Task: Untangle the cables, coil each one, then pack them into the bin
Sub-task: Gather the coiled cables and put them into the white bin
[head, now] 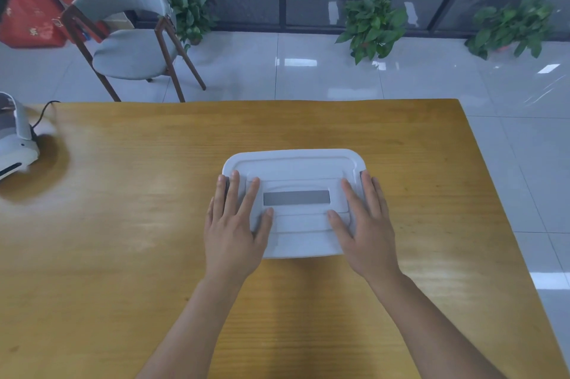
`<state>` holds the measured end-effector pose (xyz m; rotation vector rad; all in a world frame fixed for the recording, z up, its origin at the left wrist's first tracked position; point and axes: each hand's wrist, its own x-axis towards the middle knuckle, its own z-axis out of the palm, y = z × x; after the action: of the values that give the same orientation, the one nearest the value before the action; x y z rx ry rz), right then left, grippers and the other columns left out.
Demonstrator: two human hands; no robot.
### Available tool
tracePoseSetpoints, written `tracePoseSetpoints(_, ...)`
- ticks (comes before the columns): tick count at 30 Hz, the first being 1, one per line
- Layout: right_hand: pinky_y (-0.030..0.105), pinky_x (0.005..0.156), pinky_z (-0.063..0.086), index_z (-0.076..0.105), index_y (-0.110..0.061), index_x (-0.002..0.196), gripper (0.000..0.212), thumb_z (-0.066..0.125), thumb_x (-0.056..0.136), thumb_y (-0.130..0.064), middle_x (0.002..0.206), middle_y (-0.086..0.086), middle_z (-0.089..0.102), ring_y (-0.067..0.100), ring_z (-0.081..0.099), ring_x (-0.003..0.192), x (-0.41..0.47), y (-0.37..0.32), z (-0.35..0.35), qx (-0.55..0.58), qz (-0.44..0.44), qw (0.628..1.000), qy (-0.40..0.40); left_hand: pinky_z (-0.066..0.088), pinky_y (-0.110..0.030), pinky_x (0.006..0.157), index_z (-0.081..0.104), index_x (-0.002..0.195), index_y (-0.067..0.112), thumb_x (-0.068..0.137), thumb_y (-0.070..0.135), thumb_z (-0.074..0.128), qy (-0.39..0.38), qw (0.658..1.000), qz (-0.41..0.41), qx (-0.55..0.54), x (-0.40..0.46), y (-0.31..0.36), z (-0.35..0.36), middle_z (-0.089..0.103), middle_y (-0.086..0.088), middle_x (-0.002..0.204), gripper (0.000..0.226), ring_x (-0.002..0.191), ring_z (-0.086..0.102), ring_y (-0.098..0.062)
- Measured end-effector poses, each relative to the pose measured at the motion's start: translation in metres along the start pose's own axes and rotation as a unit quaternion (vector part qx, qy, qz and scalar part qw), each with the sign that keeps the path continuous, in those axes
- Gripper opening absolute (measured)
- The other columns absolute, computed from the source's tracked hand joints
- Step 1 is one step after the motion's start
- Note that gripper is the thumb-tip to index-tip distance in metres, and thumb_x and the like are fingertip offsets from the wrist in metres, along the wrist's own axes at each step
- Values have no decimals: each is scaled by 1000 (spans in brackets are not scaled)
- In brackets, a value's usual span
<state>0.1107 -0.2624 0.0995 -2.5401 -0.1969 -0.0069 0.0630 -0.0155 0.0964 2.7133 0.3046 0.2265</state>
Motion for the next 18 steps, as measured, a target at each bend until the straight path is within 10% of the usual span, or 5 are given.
tracePoseSetpoints(18,37,127,12,31,-35,162,66,42,103,-63,175,-2,4,20,-2,161,190,19,-7,-42,28,999,-18,33,-46,119,24,162,41,104,64,32,-68,998,-2,-2,200,34,26,3,9,174,62,159,-10,-11)
